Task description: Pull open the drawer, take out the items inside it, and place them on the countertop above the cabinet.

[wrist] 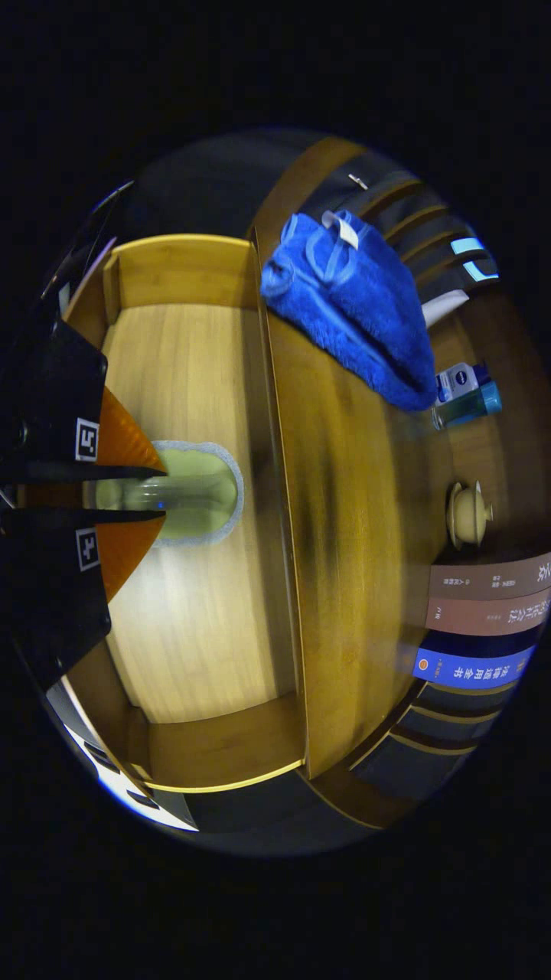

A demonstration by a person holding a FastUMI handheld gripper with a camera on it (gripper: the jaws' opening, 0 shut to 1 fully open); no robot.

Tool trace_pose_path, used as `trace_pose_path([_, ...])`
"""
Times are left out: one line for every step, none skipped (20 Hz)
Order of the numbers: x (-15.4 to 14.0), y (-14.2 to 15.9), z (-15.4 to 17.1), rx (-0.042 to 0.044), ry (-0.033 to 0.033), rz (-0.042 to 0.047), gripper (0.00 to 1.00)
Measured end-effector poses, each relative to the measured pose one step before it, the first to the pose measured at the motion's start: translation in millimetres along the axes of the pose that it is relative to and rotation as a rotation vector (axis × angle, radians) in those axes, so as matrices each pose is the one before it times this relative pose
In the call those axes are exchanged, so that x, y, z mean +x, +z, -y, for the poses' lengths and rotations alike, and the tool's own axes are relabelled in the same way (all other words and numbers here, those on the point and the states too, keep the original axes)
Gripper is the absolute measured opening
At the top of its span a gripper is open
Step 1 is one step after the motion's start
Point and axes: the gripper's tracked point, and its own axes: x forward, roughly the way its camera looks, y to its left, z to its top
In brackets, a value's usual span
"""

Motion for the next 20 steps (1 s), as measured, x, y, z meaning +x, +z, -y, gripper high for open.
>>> trace_pose_path([-10.10, -2.59, -4.35, -0.01353, 0.01351, -0.01164, 0.17])
trace_pose_path([-9.83, -2.26, -4.64, -0.01542, 0.01153, -0.00712, 0.17])
trace_pose_path([-9.06, 0.44, -3.00, -0.01157, 0.00636, 0.00252, 0.17])
trace_pose_path([-7.59, 2.25, -0.72, -0.01671, 0.00055, 0.00596, 0.17])
trace_pose_path([-6.75, 2.56, 1.89, -0.01119, -0.00692, 0.00609, 0.17])
trace_pose_path([-6.41, 1.69, 1.13, 0.00219, -0.00176, 0.00407, 0.17])
trace_pose_path([-6.98, 2.61, -0.18, 0.01015, 0.00249, 0.00317, 0.17])
trace_pose_path([-6.19, 4.83, 0.32, 0.00769, 0.00596, 0.00496, 0.17])
trace_pose_path([-6.87, 6.75, 0.31, 0.00883, 0.00548, 0.00896, 0.17])
trace_pose_path([-8.06, 7.73, 0.44, 0.00961, 0.00145, 0.01391, 0.17])
trace_pose_path([-6.02, 11.15, -0.07, 0.01028, 0.00295, 0.02038, 0.17])
trace_pose_path([-1.17, 13.03, 0.37, 0.00077, 0.00118, 0.02148, 0.17])
trace_pose_path([2.64, 12.63, 2.02, 0.00050, -0.00838, 0.01492, 0.17])
trace_pose_path([3.22, 13.04, -1.08, -0.00155, -0.00178, 0.01148, 0.17])
trace_pose_path([6.98, 10.87, 0.80, -0.00038, -0.00610, 0.00627, 0.17])
trace_pose_path([10.51, 12.02, -0.55, -0.00873, -0.00793, 0.00858, 0.17])
trace_pose_path([10.01, 13.24, 0.93, -0.01498, -0.01772, 0.00570, 0.17])
trace_pose_path([9.60, 11.43, 0.61, -0.00638, -0.01381, 0.00399, 0.17])
trace_pose_path([9.57, 9.88, 0.37, -0.00058, -0.01191, -0.00188, 0.17])
trace_pose_path([8.78, 8.91, -1.00, -0.00149, -0.00683, -0.00202, 0.17])
